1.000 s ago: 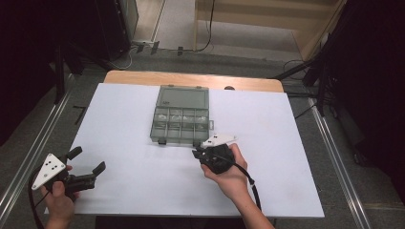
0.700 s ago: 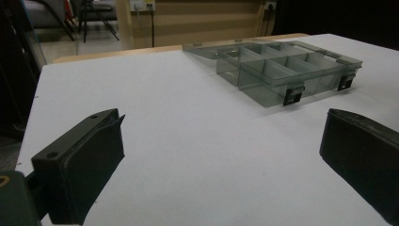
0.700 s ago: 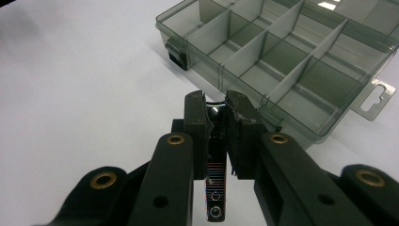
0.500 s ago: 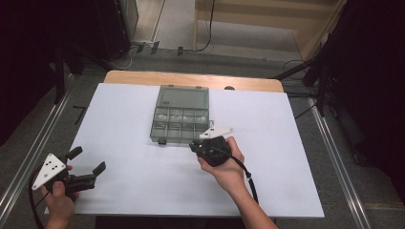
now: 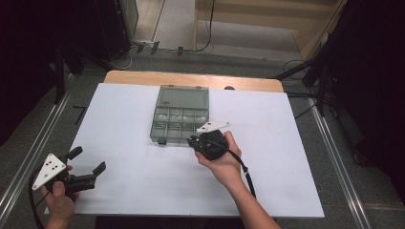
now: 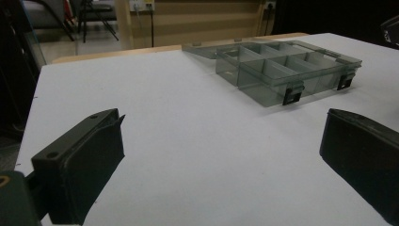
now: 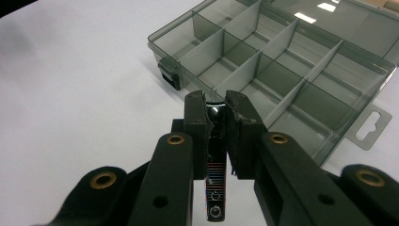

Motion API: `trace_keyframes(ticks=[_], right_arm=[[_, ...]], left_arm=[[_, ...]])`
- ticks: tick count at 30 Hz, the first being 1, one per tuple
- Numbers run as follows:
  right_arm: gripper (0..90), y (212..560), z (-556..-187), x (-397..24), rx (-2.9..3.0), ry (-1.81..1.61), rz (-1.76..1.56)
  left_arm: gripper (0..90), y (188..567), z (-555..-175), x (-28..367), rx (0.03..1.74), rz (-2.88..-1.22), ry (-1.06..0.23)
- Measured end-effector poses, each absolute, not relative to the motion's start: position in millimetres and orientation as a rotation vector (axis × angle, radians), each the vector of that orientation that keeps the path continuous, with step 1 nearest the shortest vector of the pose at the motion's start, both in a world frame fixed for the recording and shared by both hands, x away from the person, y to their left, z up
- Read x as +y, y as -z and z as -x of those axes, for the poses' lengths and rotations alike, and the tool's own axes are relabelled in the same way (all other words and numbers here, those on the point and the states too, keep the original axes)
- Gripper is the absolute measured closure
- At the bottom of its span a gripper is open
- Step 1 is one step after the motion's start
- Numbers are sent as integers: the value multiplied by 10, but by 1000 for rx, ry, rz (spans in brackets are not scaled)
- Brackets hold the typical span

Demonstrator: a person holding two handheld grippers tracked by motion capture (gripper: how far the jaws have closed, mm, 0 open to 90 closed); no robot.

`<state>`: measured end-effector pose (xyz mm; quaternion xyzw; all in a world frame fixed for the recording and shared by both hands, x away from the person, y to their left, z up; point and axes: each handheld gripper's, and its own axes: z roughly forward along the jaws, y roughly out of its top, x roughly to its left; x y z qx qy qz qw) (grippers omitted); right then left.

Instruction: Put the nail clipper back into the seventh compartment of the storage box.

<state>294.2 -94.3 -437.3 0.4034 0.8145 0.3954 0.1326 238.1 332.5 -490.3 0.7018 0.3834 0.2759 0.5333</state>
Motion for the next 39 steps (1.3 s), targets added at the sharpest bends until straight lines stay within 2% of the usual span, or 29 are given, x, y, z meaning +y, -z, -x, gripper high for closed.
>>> trace_keyframes(ticks=[39], right_arm=[[815,4475,-3445,-825,2330,-1127,-1225]], left_arm=[[0,4902,-2383,3324,912,-1672,-654]])
